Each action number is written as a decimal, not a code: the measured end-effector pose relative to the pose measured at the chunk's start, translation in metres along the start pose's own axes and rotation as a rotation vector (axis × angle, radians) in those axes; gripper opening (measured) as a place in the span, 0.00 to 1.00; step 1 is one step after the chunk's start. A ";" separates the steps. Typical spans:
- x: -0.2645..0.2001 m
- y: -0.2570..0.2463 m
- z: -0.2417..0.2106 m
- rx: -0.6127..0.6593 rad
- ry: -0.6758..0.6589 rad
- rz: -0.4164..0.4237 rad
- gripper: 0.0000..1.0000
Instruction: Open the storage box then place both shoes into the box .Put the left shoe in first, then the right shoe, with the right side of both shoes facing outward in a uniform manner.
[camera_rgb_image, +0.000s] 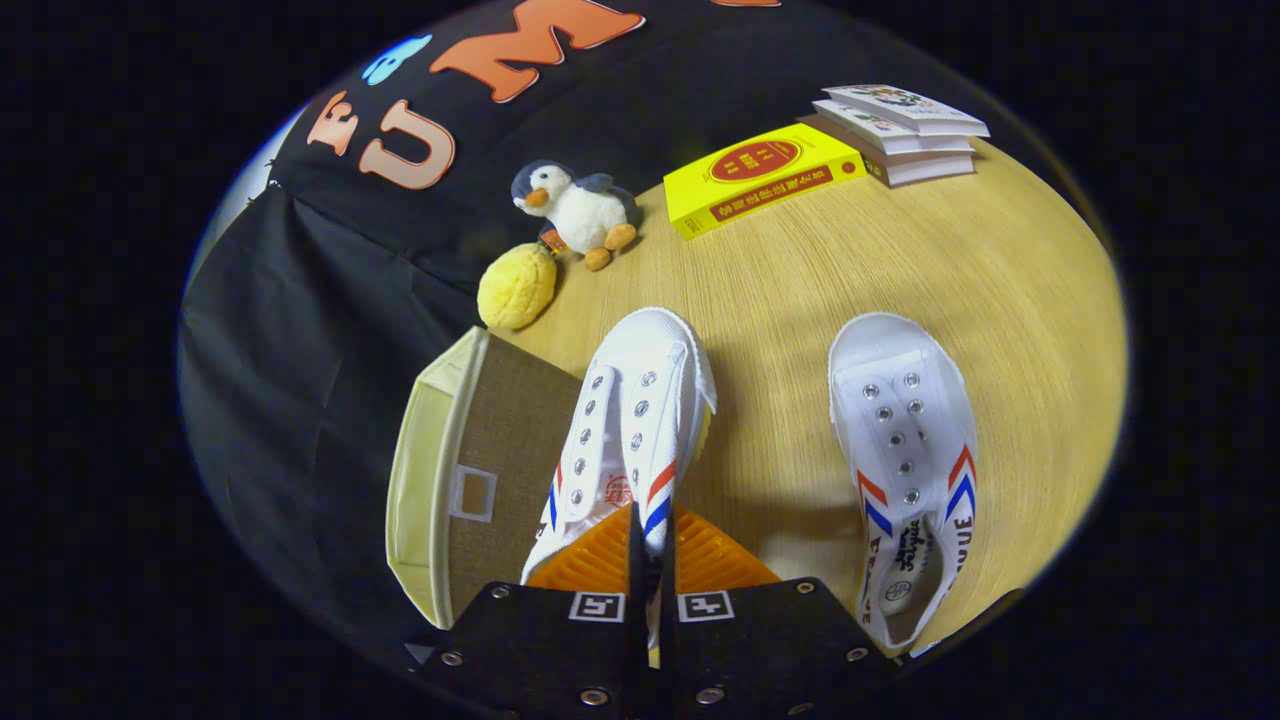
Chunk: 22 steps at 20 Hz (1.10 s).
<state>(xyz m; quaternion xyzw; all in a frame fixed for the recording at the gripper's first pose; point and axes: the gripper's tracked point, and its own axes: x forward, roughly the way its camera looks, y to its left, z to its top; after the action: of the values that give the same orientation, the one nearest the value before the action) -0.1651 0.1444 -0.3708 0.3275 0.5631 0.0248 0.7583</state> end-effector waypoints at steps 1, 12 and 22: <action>-0.006 0.007 0.009 -0.006 -0.019 0.006 0.05; -0.051 0.119 0.049 -0.145 -0.097 0.151 0.05; 0.000 0.189 -0.010 -0.255 0.035 0.173 0.05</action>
<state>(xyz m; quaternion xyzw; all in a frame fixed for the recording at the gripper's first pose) -0.1118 0.2972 -0.2729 0.2757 0.5381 0.1669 0.7789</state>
